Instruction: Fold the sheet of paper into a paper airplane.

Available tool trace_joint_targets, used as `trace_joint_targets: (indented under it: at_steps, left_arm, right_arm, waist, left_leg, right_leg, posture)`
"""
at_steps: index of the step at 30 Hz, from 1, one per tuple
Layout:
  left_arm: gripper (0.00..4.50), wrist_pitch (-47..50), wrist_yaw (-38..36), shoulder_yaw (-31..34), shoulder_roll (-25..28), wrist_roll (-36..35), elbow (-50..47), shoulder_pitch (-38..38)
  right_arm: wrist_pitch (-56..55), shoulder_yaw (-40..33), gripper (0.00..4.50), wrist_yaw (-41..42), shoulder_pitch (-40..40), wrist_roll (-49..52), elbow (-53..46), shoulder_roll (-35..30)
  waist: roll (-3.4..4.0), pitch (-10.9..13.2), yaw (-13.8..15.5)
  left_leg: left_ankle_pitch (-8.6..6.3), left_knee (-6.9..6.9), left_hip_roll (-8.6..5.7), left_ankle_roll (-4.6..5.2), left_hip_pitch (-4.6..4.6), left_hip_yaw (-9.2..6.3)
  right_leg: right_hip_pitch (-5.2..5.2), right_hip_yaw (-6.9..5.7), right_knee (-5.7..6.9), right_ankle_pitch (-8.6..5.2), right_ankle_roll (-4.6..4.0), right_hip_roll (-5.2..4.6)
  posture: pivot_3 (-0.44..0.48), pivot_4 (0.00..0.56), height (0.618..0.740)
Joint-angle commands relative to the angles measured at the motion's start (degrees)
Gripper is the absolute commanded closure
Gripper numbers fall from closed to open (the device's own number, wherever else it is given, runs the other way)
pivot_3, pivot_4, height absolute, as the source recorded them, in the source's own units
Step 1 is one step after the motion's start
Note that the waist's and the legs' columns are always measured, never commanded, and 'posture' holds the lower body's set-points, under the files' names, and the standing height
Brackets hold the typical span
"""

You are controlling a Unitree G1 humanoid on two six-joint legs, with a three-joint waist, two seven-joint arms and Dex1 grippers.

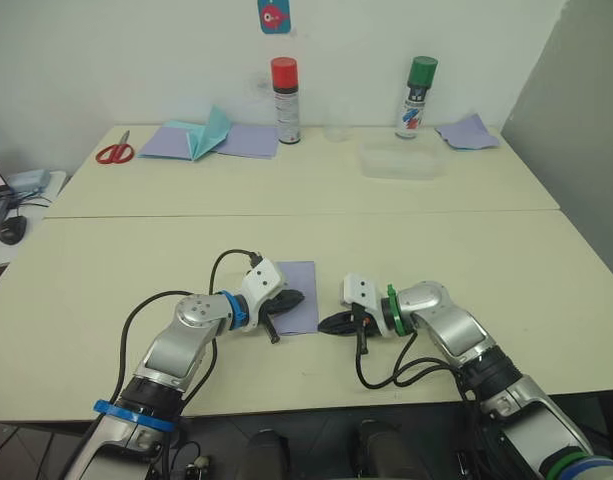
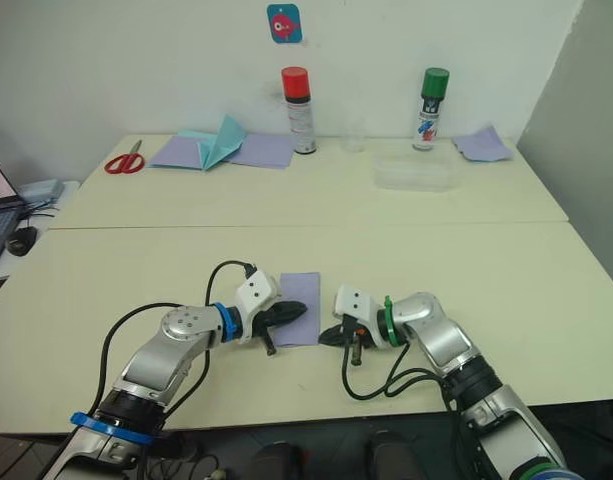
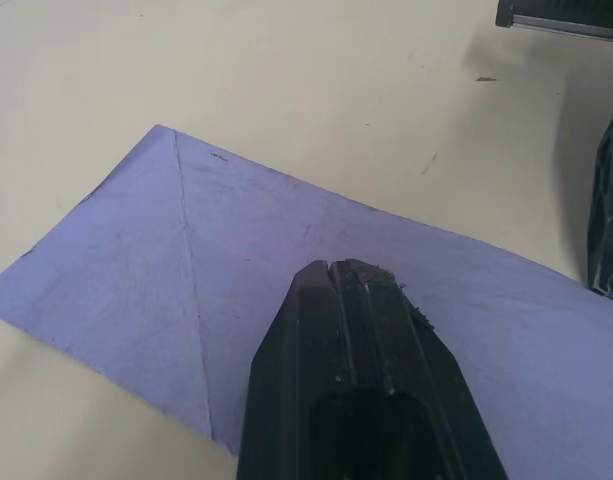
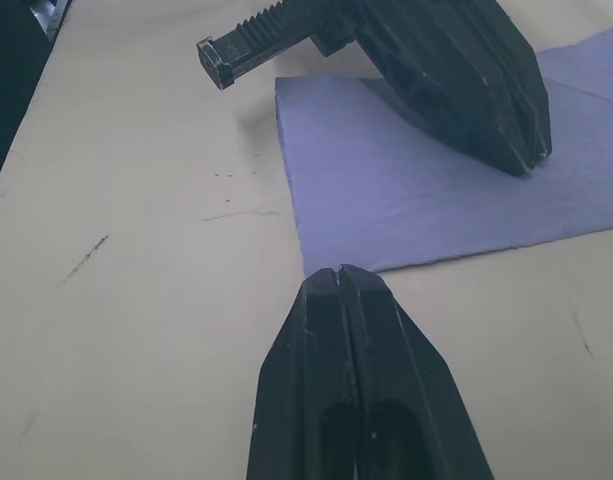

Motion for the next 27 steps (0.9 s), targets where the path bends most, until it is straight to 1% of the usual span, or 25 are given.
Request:
trace_joint_targets:
  at_steps: [1, 4, 6, 9, 12, 17, 21, 22, 23, 27]
  left_arm:
    - [4.5, 1.0, -0.8, -2.3, 0.6, 2.5, 2.7, 1.9]
    - [4.5, 0.7, -1.1, -2.3, 0.7, 2.6, 2.8, 2.1]
    - [4.5, 0.5, -1.2, -2.2, 0.7, 2.7, 2.9, 2.2]
    - [4.5, 0.4, -1.4, -2.2, 0.7, 2.9, 3.0, 2.3]
    - [4.5, 0.3, -1.6, -2.1, 0.9, 3.0, 3.1, 2.4]
    - [4.5, 0.3, -1.7, -2.0, 1.1, 3.1, 3.1, 2.4]
    - [4.5, 0.3, -2.0, -2.2, 1.2, 3.0, 2.7, 2.7]
    - [4.5, 0.4, -2.1, -2.3, 1.1, 3.0, 2.6, 2.8]
    - [4.5, 0.4, -2.3, -2.4, 1.1, 3.0, 2.4, 2.9]
    - [4.5, 0.5, -2.6, -2.7, 1.2, 3.1, 2.2, 3.0]
  right_arm:
    - [2.3, -1.7, 4.48, 0.0, -1.4, 1.4, -2.0, -0.4]
    - [4.8, -3.5, 4.48, 0.9, -2.6, 4.3, -5.0, -0.2]
    - [3.6, -4.4, 4.48, -1.5, -4.4, 3.7, -4.1, 0.7]
    - [1.1, -4.1, 4.48, -4.0, -5.7, 1.9, -0.3, 2.1]
    - [-1.0, -3.0, 4.48, -6.0, -6.2, 0.2, 3.5, 3.4]
    - [-4.1, -1.0, 4.48, -8.6, -6.9, -4.0, 9.2, 3.8]
    - [-6.1, -1.6, 4.48, -12.2, -7.3, -5.4, 12.9, 5.2]
    - [-6.5, -1.9, 4.48, -13.0, -7.5, -5.5, 13.8, 5.5]
    - [-7.4, -2.2, 4.48, -13.8, -7.8, -5.7, 14.7, 5.9]
    - [-9.7, -3.6, 4.48, -17.4, -9.2, -6.0, 18.4, 7.5]
  waist:
    - [0.06, 0.0, 0.1]
    - [0.08, 0.1, 0.4]
    - [0.11, 0.1, 0.5]
    - [0.1, 0.1, 0.8]
    - [0.09, 0.1, 1.0]
    - [0.12, 0.1, 1.0]
    - [0.12, 0.1, 1.0]
    - [0.12, 0.1, 1.0]
    - [0.12, 0.1, 0.9]
    - [0.12, 0.1, 0.9]
  left_leg:
    - [0.08, 0.0, -0.01, 0.13, -0.01, 0.01]
    - [0.13, -0.15, -0.04, 0.21, -0.08, 0.06]
    - [0.14, -0.24, -0.07, 0.22, -0.32, 0.14]
    - [0.14, -0.28, -0.09, 0.22, -0.46, 0.11]
    - [0.14, -0.39, -0.08, 0.22, -0.47, 0.13]
    - [0.14, -0.44, -0.08, 0.22, -0.51, 0.15]
    - [0.14, -0.44, -0.04, 0.22, -0.43, 0.12]
    - [0.14, -0.44, -0.03, 0.22, -0.4, 0.1]
    - [0.14, -0.44, -0.01, 0.22, -0.36, 0.08]
    - [0.14, -0.44, 0.0, 0.22, -0.23, 0.1]
  right_leg:
    - [0.0, 0.01, 0.0, 0.0, 0.0, 0.0]
    - [-0.01, 0.03, -0.08, -0.02, -0.03, -0.03]
    - [0.04, 0.04, -0.07, -0.03, -0.06, -0.01]
    - [-0.02, -0.04, -0.05, 0.12, 0.21, 0.04]
    - [-0.02, -0.12, -0.11, 0.08, 0.14, 0.06]
    - [-0.05, -0.1, -0.13, 0.07, 0.11, 0.06]
    - [-0.02, -0.11, -0.12, 0.06, 0.1, 0.08]
    - [-0.01, -0.1, -0.11, -0.07, -0.12, 0.08]
    - [0.0, -0.08, -0.1, -0.09, -0.16, 0.08]
    - [0.03, -0.02, -0.08, -0.1, -0.17, 0.08]
  posture:
    - [0.0, 0.15, 0.74]
    - [0.0, 0.15, 0.74]
    - [0.0, 0.15, 0.74]
    - [0.0, 0.15, 0.74]
    - [0.0, 0.15, 0.74]
    - [0.0, 0.15, 0.74]
    - [0.0, 0.15, 0.74]
    - [0.0, 0.15, 0.74]
    - [0.0, 0.15, 0.74]
    - [0.0, 0.15, 0.74]
